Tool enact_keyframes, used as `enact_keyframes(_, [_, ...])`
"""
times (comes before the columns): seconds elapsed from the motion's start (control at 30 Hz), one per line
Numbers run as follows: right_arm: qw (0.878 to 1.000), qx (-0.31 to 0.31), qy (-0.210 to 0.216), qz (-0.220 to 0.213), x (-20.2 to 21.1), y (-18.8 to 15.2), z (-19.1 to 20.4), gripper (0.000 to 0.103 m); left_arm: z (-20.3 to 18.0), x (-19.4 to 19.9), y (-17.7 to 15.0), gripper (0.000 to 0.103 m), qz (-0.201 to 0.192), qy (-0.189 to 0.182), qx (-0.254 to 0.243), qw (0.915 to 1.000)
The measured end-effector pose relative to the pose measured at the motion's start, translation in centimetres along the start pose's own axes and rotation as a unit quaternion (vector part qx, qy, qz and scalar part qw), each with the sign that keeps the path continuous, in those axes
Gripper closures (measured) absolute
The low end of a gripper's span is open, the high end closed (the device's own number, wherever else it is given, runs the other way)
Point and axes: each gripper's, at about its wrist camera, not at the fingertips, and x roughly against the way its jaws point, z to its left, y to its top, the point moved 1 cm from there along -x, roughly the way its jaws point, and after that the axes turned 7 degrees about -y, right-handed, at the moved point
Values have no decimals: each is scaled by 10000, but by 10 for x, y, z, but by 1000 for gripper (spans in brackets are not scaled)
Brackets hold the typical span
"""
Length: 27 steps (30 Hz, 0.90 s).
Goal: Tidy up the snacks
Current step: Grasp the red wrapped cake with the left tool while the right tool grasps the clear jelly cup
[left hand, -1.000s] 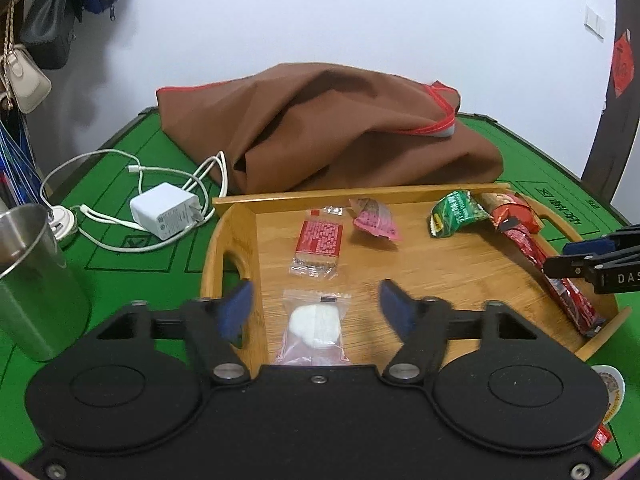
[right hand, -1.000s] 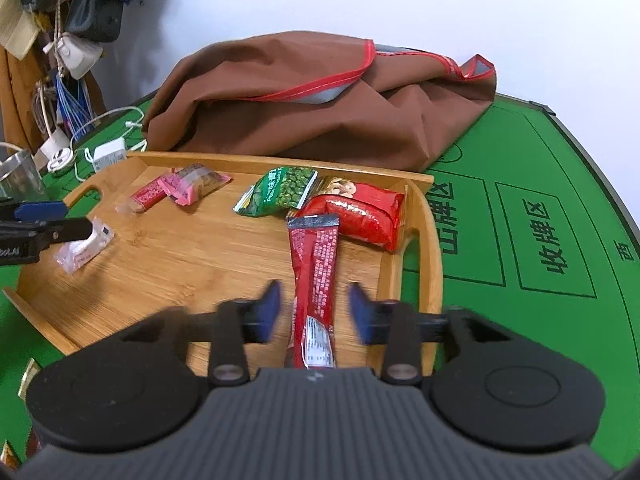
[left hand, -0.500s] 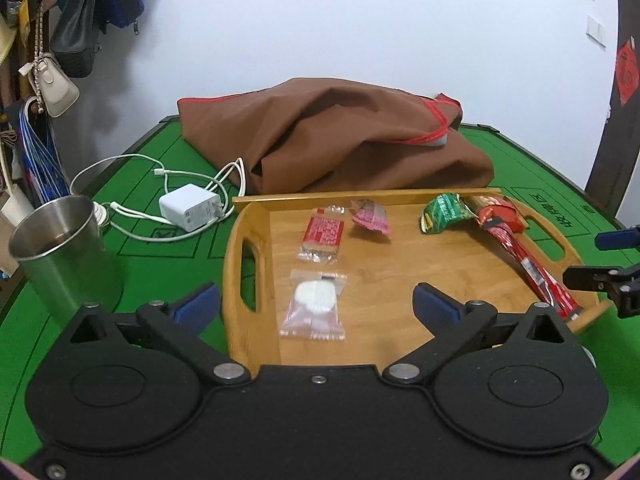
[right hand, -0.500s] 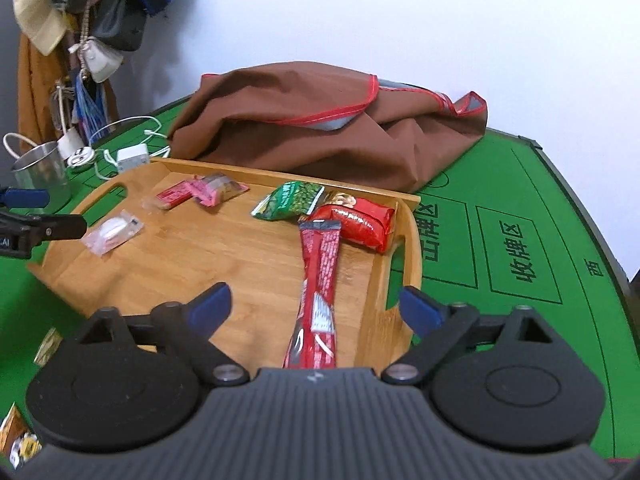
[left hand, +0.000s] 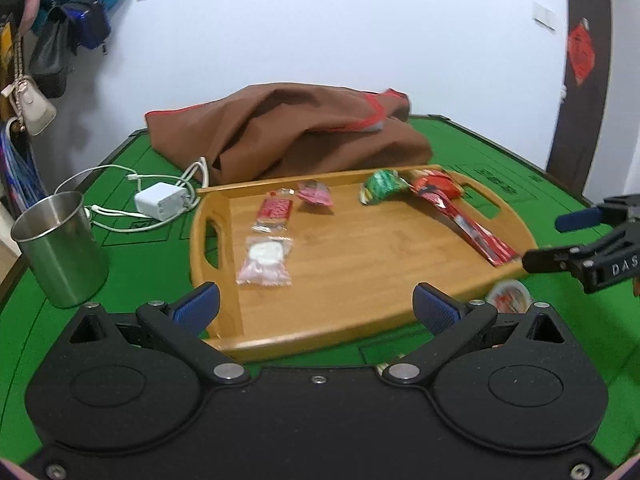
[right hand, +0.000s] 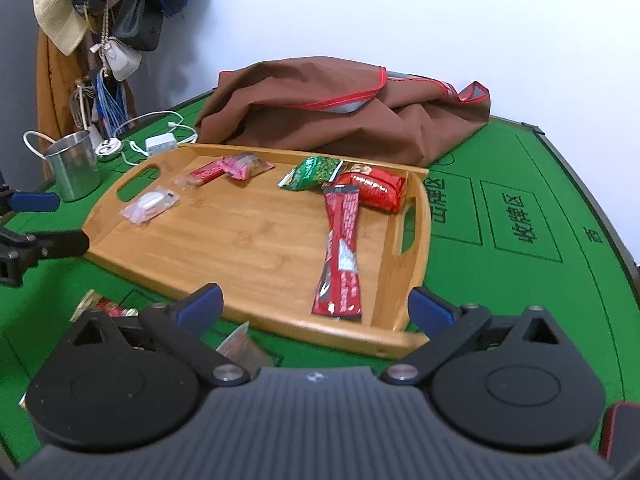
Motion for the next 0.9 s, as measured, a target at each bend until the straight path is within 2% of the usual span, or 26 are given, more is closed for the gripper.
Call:
enact_keyframes(0.27, [9998, -109, 100, 141, 6, -21, -2, 0, -20, 5, -21, 0, 180, -338, -125, 9992])
enact_keyframes(0.43, [9982, -421, 288, 327, -3, -28, -8, 0, -36, 0, -29, 0, 357, -713, -217, 9966])
enact_keyframes(0.63, [9968, -630, 346, 336, -4, -32, -16, 0, -60, -6, -34, 1, 493, -1240, -723, 9884])
enact_keyframes(0.77, [9957, -682, 494, 379, -2, -34, -18, 0, -66, -13, -35, 18, 537, -1395, -855, 9851])
enact_keyframes(0.9, [9963, -626, 459, 365, -2, -34, -16, 0, -66, -27, -35, 39, 694, -1294, -893, 9851])
